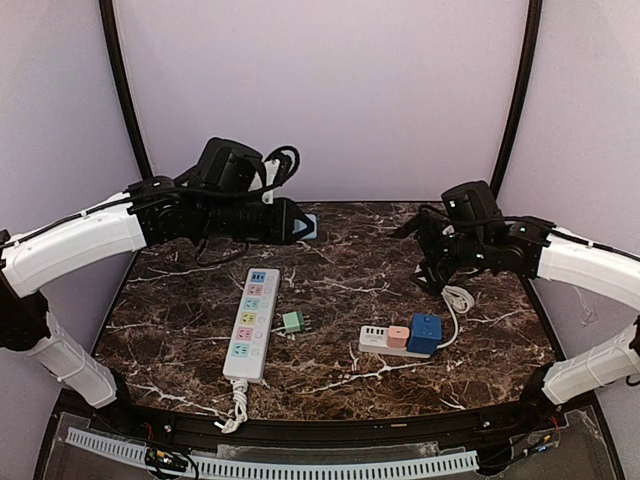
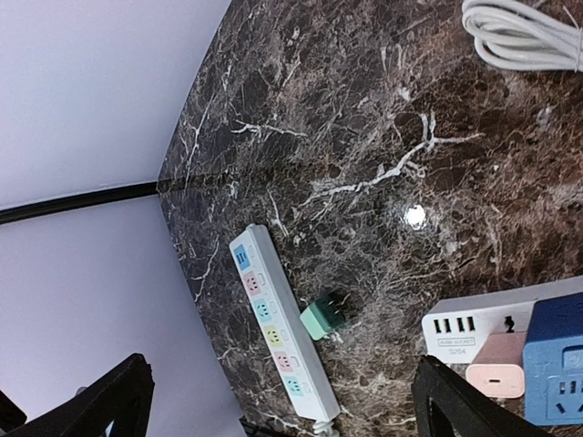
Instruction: Insert the plug
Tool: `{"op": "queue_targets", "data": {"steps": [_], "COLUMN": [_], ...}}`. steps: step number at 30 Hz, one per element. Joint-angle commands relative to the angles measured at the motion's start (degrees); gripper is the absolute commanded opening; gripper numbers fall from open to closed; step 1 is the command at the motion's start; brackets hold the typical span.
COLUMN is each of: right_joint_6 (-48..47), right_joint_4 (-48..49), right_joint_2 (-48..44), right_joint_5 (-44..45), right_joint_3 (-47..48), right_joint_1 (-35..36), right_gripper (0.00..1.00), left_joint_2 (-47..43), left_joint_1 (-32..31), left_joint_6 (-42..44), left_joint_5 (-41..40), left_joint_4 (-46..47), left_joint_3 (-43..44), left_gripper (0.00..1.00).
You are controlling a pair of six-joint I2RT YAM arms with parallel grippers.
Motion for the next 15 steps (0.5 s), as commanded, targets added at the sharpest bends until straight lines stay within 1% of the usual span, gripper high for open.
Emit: {"op": "queue_targets", "data": {"steps": [1,3,9,15], "right_joint_6": [-11.1,-15.08,-24.3,-28.2], "right_joint_4": [-4.46,-6.26,-11.47,-13.24], "right_joint_2": [-1.53,-0.95,1.89,0.32], "right_joint_5": [4.05,4.73,3.01,3.78], "right_joint_3": [1.97,3.76,8.44,6.8], "right_joint_1": [-0.46,-0.51,-0.42,-0.43], "right_gripper": [0.99,0.99,0.99,0.99], "left_joint_2": [-2.53,-3.64,-5.76,-5.57], "left_joint_1": [1.36,1.68,3.44,5.33], "left_joint_6": [2.53,3.53,3.56,4.58], "left_joint_5": [-1.37,-1.71,-3.07,-1.56], "left_joint_4": [-13.99,-19.46,-28.32,-34.23], "left_joint_3": [2.55,3.5,4.31,5.61], "left_gripper": [0.01,0.01,0.01,0.01]}}
